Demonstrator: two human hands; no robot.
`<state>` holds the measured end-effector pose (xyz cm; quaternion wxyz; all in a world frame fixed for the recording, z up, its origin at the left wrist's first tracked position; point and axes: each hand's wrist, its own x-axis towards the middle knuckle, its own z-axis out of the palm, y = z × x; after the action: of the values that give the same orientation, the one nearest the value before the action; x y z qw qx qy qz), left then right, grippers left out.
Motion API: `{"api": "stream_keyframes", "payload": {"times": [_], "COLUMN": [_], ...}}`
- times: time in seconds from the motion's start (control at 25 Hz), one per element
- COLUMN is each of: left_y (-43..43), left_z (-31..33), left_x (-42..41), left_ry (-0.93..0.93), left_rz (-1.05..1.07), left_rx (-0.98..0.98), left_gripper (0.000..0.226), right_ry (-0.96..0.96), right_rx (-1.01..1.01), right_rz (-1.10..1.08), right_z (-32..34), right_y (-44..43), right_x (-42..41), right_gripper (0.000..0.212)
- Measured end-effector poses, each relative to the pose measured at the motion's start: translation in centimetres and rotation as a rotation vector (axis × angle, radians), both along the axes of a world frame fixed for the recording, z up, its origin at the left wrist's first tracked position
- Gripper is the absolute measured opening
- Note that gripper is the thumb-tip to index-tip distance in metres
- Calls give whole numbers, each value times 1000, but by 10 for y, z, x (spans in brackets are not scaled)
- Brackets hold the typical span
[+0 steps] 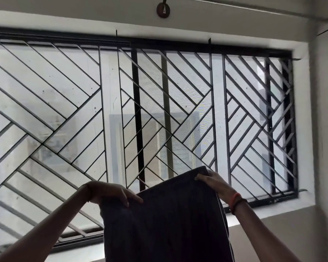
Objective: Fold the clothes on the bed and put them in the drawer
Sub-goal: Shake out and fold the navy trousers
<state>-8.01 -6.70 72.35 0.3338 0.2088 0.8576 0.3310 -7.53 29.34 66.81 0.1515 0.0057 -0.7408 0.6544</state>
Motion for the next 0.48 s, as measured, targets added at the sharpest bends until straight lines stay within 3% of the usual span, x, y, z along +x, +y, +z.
{"api": "stream_keyframes", "payload": {"times": [0.16,0.28,0.4,0.48], "left_y": [27,63,79,82], "left_z": [-21,-37,-43,-47], "left_x": [-14,-11,-9,-9], "left_ry": [47,57,52,84], "left_rz": [185,245,255,353], "left_rx": [89,68,174,180], "left_gripper": [42,15,34,17], "right_ry": [29,-2,-8,10], "right_rx": [73,119,159,197], "right_rz": [-343,-289,-220,-163], "right_z": [-18,-43,-58,-63], "right_y": [-44,-86,-106,-110], "right_x": [-6,-1,6,7], "right_gripper": [20,24,27,33]}}
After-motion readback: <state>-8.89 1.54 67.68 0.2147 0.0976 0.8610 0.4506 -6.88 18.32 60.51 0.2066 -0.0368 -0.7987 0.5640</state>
